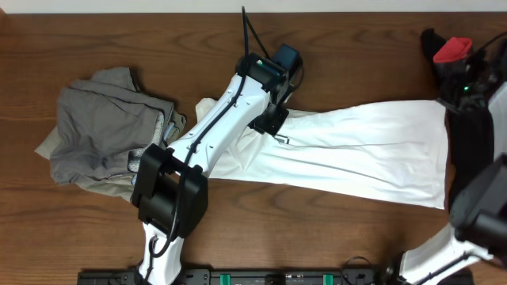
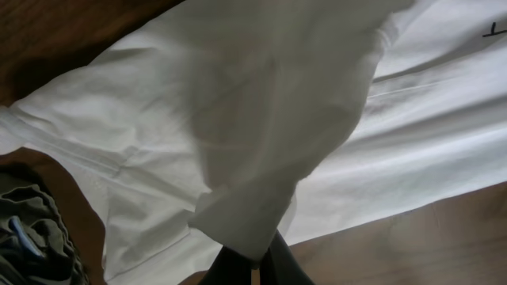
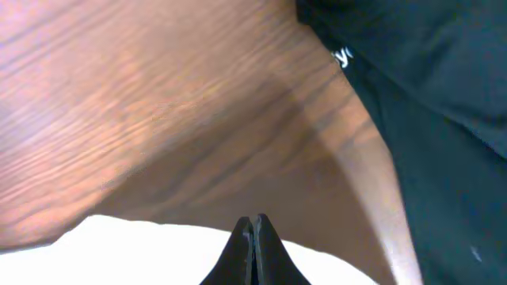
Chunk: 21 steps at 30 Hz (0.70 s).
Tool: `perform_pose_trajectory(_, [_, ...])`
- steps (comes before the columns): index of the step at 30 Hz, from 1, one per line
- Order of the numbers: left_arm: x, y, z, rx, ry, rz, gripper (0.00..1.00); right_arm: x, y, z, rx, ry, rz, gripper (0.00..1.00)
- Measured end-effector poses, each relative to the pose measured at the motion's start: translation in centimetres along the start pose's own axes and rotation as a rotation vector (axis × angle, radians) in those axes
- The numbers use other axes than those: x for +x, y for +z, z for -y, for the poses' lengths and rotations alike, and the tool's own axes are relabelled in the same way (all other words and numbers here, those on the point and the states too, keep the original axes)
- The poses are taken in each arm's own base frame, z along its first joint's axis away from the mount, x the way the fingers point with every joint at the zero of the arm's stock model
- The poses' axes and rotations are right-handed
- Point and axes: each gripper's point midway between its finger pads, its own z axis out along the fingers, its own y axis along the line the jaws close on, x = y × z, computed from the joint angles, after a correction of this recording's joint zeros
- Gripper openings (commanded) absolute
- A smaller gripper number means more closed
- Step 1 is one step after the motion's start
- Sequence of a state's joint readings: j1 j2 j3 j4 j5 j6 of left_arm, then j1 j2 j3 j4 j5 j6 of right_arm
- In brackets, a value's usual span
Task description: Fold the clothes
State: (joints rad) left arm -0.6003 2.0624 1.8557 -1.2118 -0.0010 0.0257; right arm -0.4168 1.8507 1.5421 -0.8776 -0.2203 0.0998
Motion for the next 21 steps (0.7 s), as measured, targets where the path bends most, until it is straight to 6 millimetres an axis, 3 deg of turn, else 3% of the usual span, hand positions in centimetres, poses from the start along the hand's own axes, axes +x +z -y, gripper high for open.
perform_pose_trajectory(3, [0.3,0.0,0.0,0.000,0.001,-0.011,0.06,1.1,-1.3,0.2,0.026,0.005,-0.029,0.01])
perform_pose_trajectory(11, [1.7,-0.1,-0.1,-0.003,0.011,-0.068,0.06,5.4,-2.2,2.9,0.180,0.005,-0.200,0.01])
perform_pose_trajectory(21, [3.0,-0.1,-1.2,-0.005,-0.012,-0.126,0.06,7.9,-3.8,6.3,0.382,-0.023,-0.308,0.01])
